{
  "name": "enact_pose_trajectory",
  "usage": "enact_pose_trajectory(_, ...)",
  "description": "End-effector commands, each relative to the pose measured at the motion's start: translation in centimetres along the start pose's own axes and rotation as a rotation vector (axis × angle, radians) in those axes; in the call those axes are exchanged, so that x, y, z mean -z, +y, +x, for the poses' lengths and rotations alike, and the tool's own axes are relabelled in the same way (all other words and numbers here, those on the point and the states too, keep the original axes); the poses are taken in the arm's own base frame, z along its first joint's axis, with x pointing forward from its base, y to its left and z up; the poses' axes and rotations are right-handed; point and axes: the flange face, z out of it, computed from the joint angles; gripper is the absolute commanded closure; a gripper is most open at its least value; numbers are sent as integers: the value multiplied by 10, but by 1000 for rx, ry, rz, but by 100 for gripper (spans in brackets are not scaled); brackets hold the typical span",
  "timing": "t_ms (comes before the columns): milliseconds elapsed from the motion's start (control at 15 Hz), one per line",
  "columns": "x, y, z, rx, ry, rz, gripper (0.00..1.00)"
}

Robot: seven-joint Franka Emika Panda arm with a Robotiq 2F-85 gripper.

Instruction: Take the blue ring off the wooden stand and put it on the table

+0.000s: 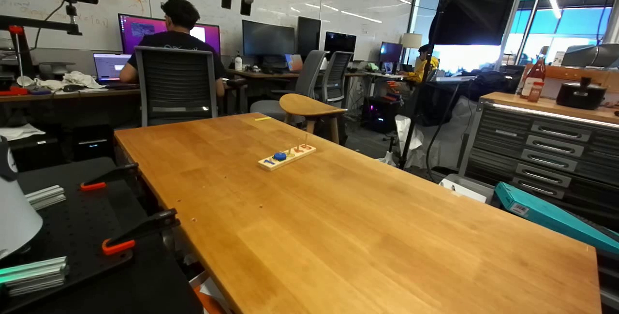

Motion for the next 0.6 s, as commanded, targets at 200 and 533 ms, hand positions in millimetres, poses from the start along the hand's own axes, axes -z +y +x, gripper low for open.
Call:
enact_pose_trajectory(200, -57, 66, 64, -88, 56, -5, 0)
enact_pose_trajectory(533, -136, 110, 93, -116, 22, -27, 0)
